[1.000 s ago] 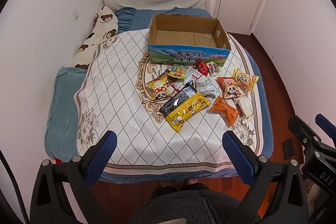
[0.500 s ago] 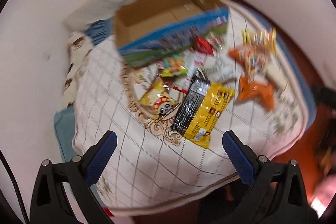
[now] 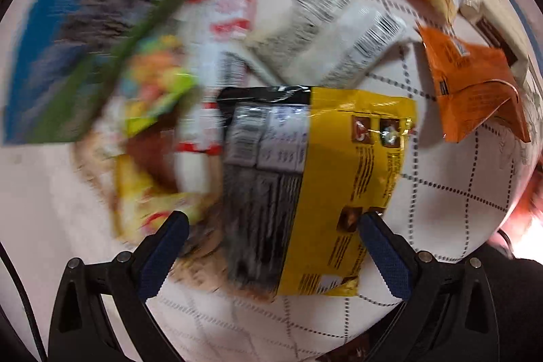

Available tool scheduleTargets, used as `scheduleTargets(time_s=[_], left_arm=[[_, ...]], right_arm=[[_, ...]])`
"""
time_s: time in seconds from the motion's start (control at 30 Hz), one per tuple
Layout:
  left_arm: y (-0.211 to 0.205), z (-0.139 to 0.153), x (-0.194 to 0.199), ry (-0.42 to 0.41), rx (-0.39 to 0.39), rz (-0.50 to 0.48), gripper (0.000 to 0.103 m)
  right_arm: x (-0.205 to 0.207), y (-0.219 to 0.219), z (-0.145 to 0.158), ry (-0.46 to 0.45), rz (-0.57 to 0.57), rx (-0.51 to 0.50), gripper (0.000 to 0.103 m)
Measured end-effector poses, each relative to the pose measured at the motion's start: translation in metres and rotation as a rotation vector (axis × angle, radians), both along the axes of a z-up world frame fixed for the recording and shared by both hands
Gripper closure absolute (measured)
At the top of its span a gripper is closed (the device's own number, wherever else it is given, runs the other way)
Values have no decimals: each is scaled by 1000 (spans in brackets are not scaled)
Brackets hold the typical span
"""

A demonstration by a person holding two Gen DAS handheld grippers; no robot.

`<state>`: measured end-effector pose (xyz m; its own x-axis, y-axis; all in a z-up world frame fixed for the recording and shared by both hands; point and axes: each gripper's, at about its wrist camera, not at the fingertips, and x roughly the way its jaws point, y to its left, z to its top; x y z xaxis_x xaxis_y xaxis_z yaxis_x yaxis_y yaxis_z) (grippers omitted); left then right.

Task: Organize snacks
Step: 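Grasp the black-and-yellow bag with the left tool while the right tool grasps the orange packet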

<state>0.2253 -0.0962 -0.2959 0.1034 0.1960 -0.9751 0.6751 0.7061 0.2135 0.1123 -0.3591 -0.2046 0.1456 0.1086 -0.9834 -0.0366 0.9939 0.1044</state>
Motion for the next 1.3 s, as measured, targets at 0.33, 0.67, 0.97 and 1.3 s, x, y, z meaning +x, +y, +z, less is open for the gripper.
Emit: scheduleTargets(time_s=[0.33,0.67,0.97,1.3], left_arm=[[-1,-31,15,121,-71,92,15],[79,-24,-5,174,-241,819,16],[40,-64,-26,210,-230,698,12],[39,-46,-72,157,-273,753,18]], right_arm=[[34,30,-45,77,265,-67,2],[46,32,-69,160,101,83,33],[39,16,-62,191,-176,179,23],[4,46,-85,189,-150,106,21]])
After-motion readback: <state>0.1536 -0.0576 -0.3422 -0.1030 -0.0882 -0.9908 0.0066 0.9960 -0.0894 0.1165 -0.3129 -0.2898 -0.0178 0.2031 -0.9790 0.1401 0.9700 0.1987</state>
